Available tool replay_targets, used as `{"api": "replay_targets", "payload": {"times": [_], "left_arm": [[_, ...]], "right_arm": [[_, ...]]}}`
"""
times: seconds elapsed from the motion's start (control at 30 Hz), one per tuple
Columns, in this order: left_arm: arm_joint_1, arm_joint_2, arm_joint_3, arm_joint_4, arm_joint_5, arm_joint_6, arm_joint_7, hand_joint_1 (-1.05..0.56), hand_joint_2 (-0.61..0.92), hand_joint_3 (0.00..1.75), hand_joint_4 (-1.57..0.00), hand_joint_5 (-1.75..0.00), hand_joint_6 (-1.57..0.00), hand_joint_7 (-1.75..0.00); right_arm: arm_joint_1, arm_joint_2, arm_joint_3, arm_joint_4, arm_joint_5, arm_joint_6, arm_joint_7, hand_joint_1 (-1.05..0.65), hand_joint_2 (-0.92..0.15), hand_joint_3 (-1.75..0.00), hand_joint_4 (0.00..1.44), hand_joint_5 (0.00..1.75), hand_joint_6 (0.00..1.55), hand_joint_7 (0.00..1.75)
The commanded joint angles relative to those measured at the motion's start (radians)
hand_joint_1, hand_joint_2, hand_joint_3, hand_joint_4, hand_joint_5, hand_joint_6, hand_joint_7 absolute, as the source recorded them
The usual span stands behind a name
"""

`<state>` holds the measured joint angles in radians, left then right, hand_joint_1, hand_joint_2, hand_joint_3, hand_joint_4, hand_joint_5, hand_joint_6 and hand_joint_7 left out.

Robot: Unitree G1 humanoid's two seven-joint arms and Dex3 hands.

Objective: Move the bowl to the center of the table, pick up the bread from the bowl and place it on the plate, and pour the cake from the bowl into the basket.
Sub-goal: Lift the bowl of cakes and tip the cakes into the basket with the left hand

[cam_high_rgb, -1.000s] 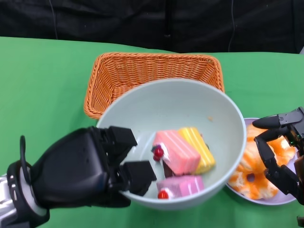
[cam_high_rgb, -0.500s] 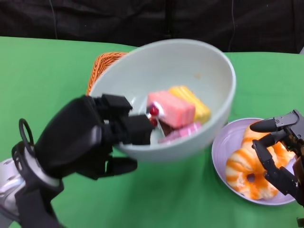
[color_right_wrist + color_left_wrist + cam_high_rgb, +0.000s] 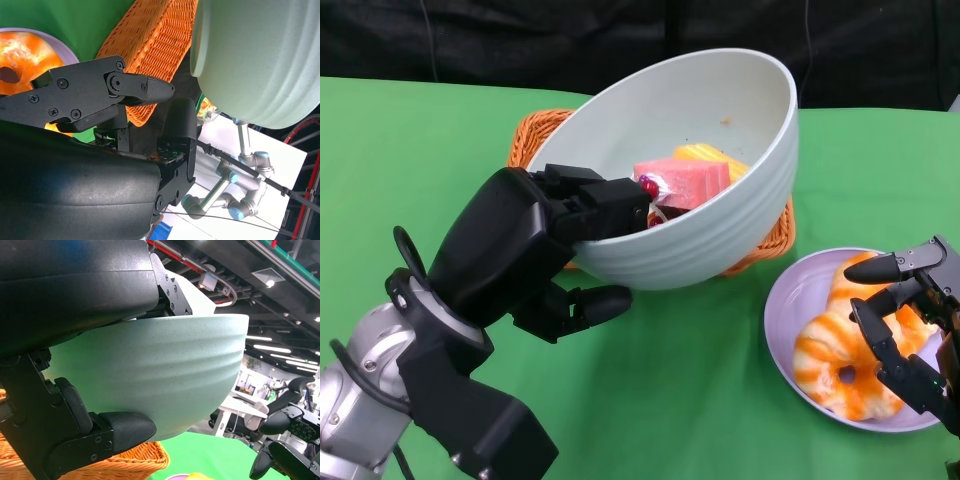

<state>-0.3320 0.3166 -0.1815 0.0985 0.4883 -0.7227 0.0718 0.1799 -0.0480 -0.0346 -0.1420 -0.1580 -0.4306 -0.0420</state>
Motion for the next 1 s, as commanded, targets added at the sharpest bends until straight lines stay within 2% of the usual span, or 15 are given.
{"api": "replay_targets", "payload": {"times": [0.03,0.23,0.3,0.37,0.87,0.93,1.0], "left_arm": [[-0.070,-0.095,-0.008,0.029,-0.092,0.113,-0.030,-0.18,0.15,1.74,-1.03,-1.75,-0.81,-1.75],[-0.076,-0.129,-0.003,0.026,-0.120,0.158,-0.058,-0.14,0.14,1.75,-1.03,-1.75,-0.82,-1.75],[-0.095,-0.212,-0.008,0.059,-0.172,0.231,-0.055,-0.16,0.18,1.75,-1.03,-1.75,-0.84,-1.75],[-0.109,-0.263,-0.011,0.079,-0.200,0.271,-0.050,-0.18,0.20,1.75,-1.04,-1.75,-0.85,-1.75],[-0.111,-0.281,-0.002,0.078,-0.200,0.285,-0.058,-0.19,0.20,1.75,-1.04,-1.75,-0.86,-1.75],[-0.151,-0.390,0.004,0.155,-0.230,0.350,0.005,-0.20,0.20,1.75,-1.06,-1.75,-0.88,-1.75],[-0.169,-0.448,0.013,0.190,-0.248,0.388,0.041,-0.19,0.19,1.75,-1.08,-1.75,-0.90,-1.75]], "right_arm": [[0.008,-0.015,-0.004,-0.014,0.015,0.011,0.011,-0.20,-0.92,-0.44,0.42,1.56,0.35,1.30],[0.010,-0.013,-0.006,-0.015,0.015,0.013,0.015,-0.21,-0.92,-0.43,0.42,1.56,0.35,1.30],[0.019,-0.017,-0.003,-0.016,0.010,0.006,0.019,-0.22,-0.92,-0.42,0.43,1.55,0.37,1.30],[0.023,-0.019,-0.001,-0.018,0.012,0.006,0.023,-0.23,-0.92,-0.42,0.43,1.55,0.38,1.29],[0.023,-0.017,-0.003,-0.019,0.013,0.008,0.028,-0.23,-0.92,-0.42,0.43,1.54,0.40,1.27],[0.031,-0.014,0.007,-0.022,0.015,0.005,0.034,-0.22,-0.92,-0.42,0.43,1.54,0.40,1.27],[0.037,-0.010,0.014,-0.029,0.015,0.010,0.037,-0.22,-0.91,-0.42,0.42,1.55,0.40,1.26]]}}
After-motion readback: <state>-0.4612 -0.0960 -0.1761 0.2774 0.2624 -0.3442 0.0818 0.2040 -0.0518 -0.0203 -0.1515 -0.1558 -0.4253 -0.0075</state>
